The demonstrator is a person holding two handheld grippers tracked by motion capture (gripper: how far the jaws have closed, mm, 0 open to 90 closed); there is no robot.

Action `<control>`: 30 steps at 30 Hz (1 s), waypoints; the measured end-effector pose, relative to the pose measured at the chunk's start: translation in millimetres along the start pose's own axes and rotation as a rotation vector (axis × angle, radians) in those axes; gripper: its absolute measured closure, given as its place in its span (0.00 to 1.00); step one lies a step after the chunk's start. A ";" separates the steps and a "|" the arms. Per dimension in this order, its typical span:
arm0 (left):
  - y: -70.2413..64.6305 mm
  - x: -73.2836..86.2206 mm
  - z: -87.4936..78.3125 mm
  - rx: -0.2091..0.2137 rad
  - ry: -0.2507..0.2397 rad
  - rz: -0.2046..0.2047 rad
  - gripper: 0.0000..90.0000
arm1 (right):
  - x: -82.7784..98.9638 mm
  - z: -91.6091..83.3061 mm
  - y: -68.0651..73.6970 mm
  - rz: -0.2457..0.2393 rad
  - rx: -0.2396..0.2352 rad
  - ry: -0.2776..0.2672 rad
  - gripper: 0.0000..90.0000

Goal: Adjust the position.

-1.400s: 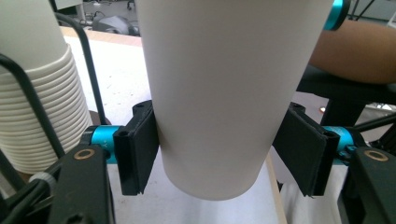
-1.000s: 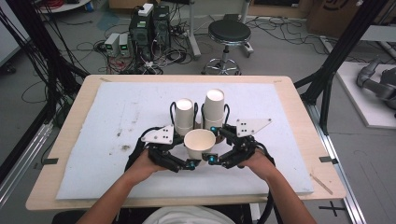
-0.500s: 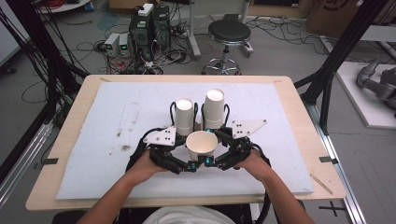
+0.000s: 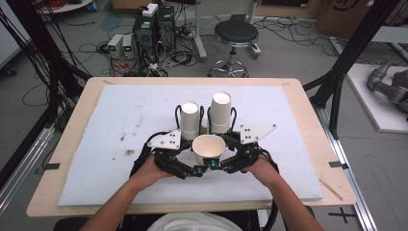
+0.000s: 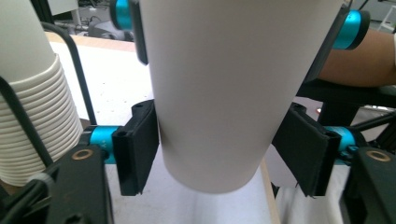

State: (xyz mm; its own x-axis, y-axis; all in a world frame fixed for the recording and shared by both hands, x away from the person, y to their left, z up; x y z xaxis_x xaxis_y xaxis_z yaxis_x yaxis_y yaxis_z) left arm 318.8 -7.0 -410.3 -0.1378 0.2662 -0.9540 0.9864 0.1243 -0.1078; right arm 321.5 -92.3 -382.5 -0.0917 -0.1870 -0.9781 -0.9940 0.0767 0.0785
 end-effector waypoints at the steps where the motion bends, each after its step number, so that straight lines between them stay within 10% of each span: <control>1: 1.0 0.2 -0.4 -0.005 -0.001 -0.001 0.31 | -0.1 -0.8 -0.7 -0.004 0.005 0.000 0.36; 18: 30.3 -4.7 -43.6 -0.168 -0.101 -0.040 0.29 | 0.5 -26.2 -19.2 -0.018 0.121 0.023 0.37; 30: 66.3 -6.1 -100.7 -0.412 -0.186 -0.060 0.29 | 4.4 -41.4 -27.9 -0.018 0.192 0.040 0.37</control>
State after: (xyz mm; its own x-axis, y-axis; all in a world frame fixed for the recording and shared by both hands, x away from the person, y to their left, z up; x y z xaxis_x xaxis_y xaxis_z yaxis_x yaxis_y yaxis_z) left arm 376.1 95.9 -383.4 -0.1382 0.0752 -0.9875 0.8540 0.5140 -0.0804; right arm 346.4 -135.8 -381.1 -0.0802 -0.2286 -0.9702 -0.9659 0.2582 0.0190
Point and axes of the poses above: each handheld gripper's, and its own axes: z roughly forward along the jaws, x roughly out of its underside, y roughly to its left, the point moved 9 cm from there along z, roughly forward along the jaws
